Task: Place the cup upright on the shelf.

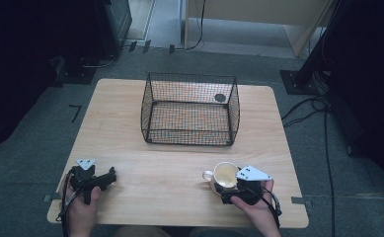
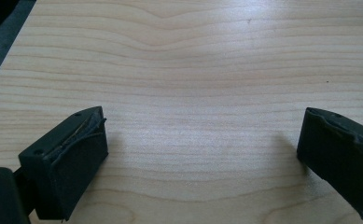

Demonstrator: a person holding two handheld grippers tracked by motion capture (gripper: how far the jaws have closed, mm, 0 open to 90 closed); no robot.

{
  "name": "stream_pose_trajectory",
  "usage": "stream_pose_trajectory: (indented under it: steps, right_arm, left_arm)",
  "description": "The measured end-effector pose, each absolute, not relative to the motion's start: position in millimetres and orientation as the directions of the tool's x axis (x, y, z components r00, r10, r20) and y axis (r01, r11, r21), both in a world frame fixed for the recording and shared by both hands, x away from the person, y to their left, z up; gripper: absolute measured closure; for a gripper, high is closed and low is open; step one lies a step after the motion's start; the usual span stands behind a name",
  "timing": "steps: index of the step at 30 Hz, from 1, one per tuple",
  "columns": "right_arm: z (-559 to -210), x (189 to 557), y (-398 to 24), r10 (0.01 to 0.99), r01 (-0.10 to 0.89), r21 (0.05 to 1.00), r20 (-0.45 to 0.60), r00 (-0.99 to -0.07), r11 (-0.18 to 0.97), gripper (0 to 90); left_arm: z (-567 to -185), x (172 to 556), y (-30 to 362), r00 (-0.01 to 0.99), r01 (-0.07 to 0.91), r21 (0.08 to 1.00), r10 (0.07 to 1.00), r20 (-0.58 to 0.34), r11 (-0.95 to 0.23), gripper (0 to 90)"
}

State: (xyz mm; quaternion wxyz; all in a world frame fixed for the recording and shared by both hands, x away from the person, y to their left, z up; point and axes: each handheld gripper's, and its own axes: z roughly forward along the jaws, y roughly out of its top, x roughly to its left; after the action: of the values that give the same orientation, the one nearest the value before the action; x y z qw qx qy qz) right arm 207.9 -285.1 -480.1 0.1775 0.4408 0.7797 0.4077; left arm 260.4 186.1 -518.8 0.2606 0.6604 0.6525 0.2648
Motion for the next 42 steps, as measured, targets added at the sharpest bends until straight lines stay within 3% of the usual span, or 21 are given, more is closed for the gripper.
stream_pose_trajectory:
  steps: [24,42]
  right_arm:
    - [-476,206,-285,0.844,0.557,0.783,0.079,-0.53,0.277,9.4]
    - [-448,209,-281,0.835,0.526,0.81,0.085,-0.544,0.26,9.5]
  left_arm:
    - [-519,260,186,0.009,0.724,0.69,1.0,0.01,-0.013,1.8]
    - [-519,260,186,0.009,0.724,0.689,1.0,0.01,-0.014,1.8]
